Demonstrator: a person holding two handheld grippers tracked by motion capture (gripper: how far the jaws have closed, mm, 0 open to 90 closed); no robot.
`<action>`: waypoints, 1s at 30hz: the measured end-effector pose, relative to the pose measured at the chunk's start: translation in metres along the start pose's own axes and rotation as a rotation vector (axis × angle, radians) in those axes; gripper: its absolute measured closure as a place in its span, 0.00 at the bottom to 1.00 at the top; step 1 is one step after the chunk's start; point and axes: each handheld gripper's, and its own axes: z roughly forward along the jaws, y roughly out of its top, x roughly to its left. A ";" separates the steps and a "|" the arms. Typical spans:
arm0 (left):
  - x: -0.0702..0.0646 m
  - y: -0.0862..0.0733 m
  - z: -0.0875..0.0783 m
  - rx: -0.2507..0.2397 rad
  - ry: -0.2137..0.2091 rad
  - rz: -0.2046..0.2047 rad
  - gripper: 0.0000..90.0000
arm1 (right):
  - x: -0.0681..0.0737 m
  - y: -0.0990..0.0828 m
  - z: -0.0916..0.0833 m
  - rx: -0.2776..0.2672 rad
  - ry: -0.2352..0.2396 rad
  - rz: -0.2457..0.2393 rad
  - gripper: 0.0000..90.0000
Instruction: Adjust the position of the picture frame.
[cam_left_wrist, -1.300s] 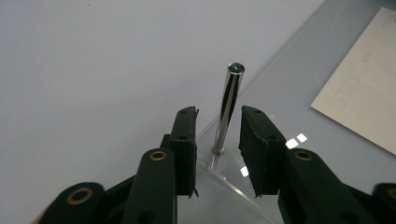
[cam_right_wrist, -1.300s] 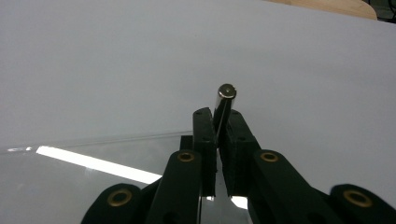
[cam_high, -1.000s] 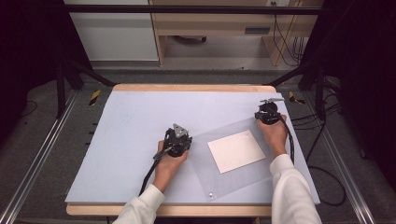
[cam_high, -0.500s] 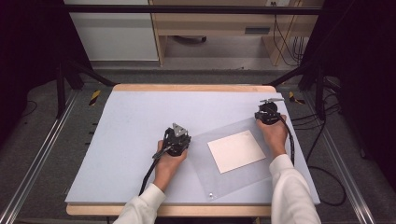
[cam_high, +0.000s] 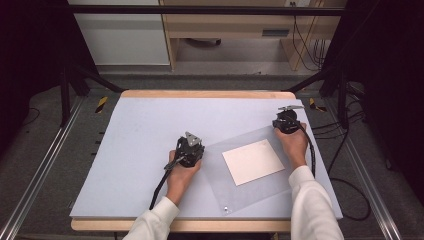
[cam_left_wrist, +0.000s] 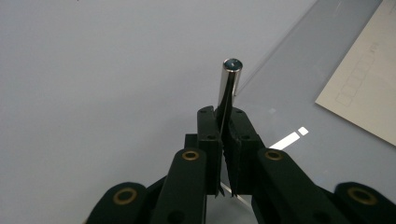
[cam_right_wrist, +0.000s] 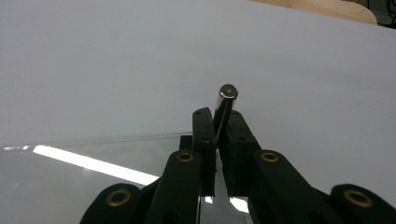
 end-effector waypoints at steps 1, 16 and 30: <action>0.000 0.000 0.000 -0.001 0.000 0.000 0.94 | 0.000 0.000 0.000 0.002 0.001 0.001 0.94; 0.013 0.008 -0.005 0.034 -0.062 -0.018 0.94 | 0.002 0.007 -0.012 0.061 0.004 -0.005 0.95; 0.029 0.021 -0.030 0.058 -0.084 0.017 0.92 | 0.019 0.026 -0.038 0.104 0.015 -0.045 0.95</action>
